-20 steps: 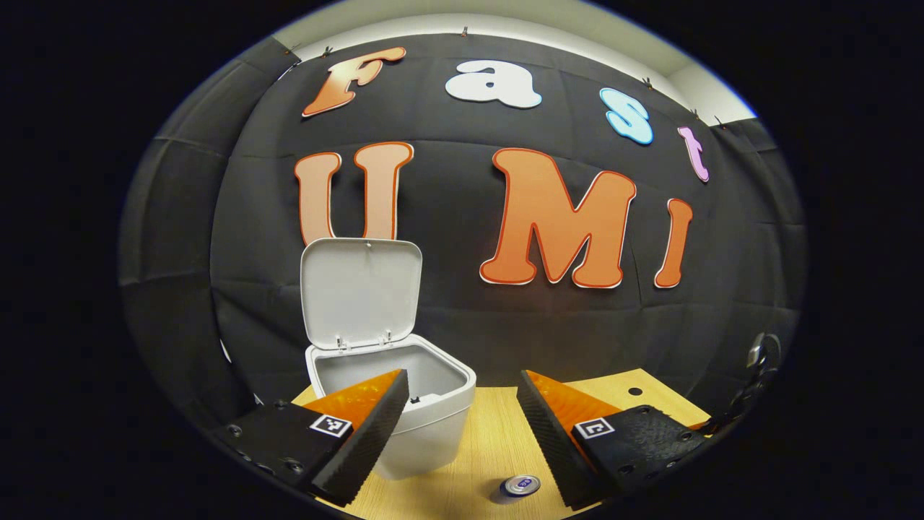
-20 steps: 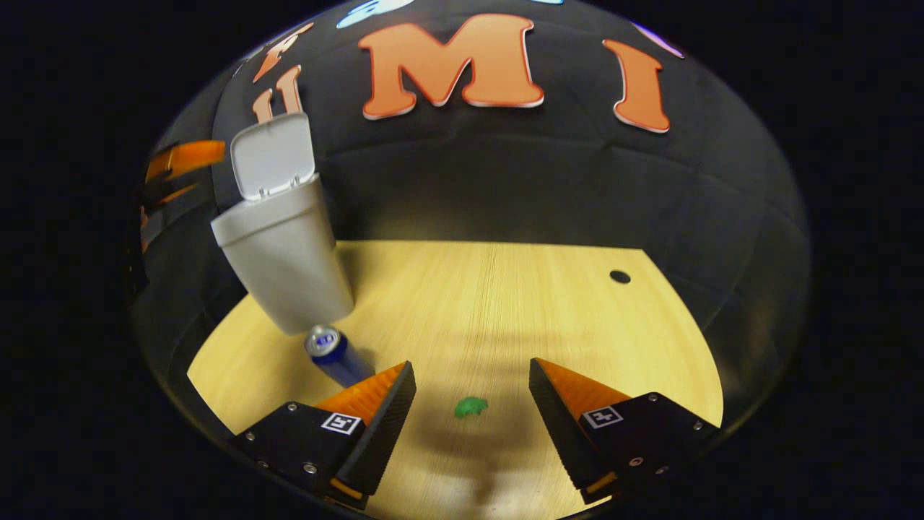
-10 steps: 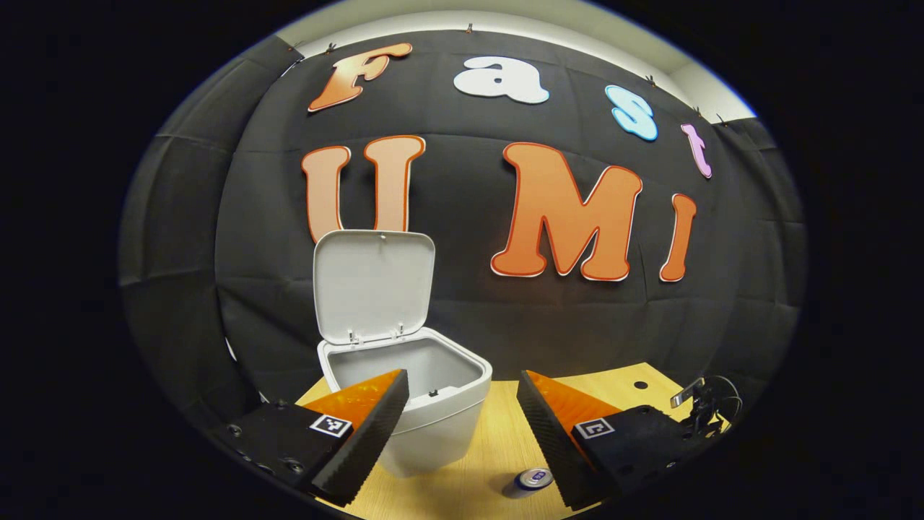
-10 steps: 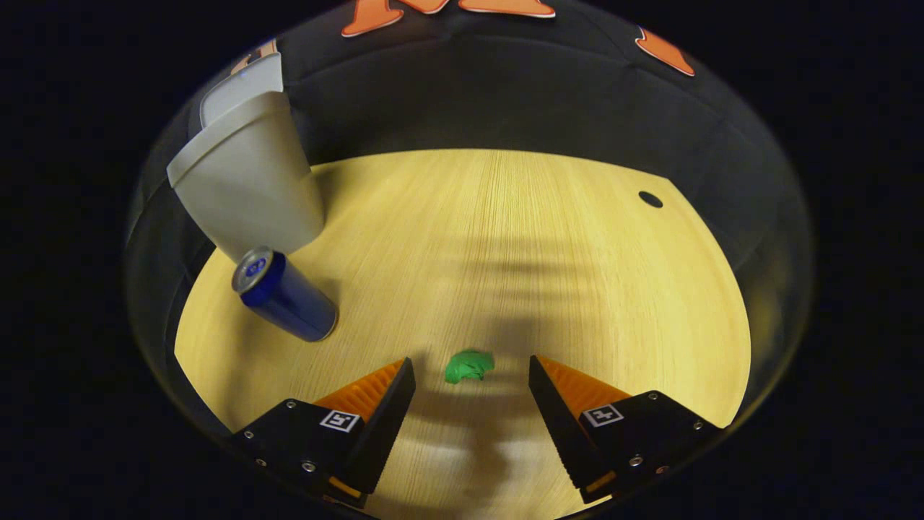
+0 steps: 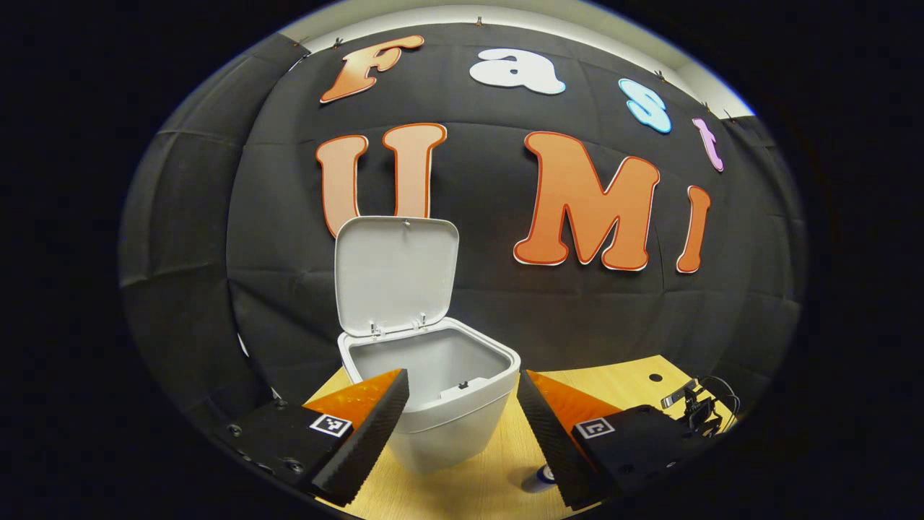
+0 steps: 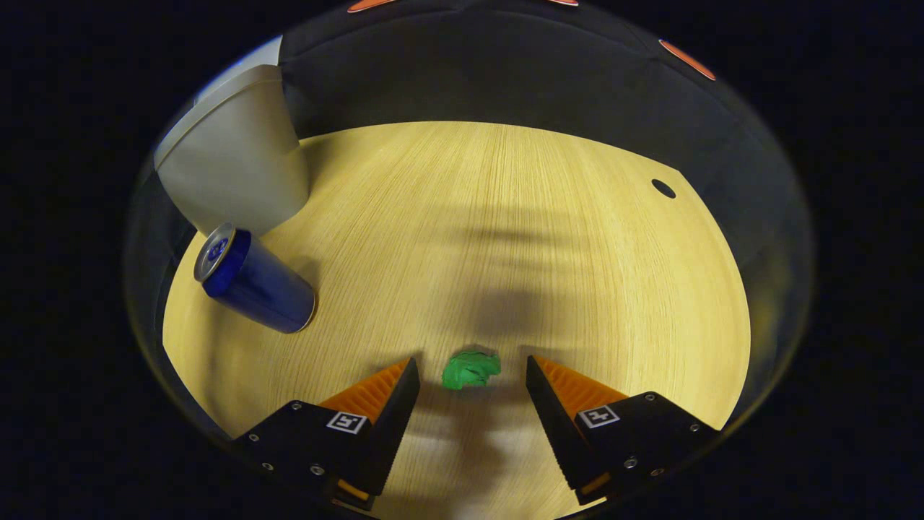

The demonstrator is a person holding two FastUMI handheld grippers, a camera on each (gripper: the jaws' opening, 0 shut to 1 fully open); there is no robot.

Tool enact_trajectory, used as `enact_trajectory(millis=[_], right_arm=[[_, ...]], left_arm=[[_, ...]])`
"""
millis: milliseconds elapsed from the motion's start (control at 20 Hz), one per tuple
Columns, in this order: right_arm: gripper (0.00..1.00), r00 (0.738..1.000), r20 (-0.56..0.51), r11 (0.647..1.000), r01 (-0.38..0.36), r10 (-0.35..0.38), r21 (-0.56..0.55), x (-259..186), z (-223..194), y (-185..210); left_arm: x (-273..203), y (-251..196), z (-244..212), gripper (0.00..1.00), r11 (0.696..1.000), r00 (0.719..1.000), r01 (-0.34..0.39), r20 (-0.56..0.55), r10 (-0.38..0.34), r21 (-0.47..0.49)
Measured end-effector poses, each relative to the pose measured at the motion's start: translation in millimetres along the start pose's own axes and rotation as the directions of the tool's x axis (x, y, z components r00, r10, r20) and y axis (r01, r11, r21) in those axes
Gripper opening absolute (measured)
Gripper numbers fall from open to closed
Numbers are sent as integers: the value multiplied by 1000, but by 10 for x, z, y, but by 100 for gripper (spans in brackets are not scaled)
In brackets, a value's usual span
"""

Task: Press the lid of the desktop garbage bin to open it, pick up the crumpled paper on the desktop and throw it into the bin, then pick up the pop can on the desktop and drop it into the bin, and finally close the garbage bin lid.

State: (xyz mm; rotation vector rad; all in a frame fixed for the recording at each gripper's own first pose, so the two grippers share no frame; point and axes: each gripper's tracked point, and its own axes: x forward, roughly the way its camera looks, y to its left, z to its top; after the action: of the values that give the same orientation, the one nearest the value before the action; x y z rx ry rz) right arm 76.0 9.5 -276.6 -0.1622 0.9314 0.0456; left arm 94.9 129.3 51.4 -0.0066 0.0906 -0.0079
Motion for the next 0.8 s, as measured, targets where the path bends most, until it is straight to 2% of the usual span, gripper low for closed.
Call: enact_trajectory(millis=[50,150,200,250,400,600,800], right_arm=[[90,1000,-14,1000,-10,10,-1,15,-30,10],[77,1000,-10,1000,2,-2,-2,38,-15,19],[54,1000,-7,1000,2,-2,-2,51,-2,31],[59,1000,-21,1000,-10,10,0,58,-30,70],[56,999,-42,1000,-27,26,-14,11,-48,150],[35,998,-49,999,-43,43,0,-3,-1,160],[24,999,21,999,-48,48,11,-129,311,177]], left_arm=[[3,19,0,96,1000,1000,-2,0,2,2],[8,54,-11,96,1000,1000,-7,-4,7,4],[8,76,-21,96,1000,1000,-8,-6,8,1],[10,94,-32,96,1000,1000,-9,-8,9,0],[14,114,-52,96,1000,1000,-9,-14,9,-3],[14,141,-57,96,1000,1000,-10,-15,10,-3],[-12,148,-53,96,1000,1000,-10,-13,10,-4]])
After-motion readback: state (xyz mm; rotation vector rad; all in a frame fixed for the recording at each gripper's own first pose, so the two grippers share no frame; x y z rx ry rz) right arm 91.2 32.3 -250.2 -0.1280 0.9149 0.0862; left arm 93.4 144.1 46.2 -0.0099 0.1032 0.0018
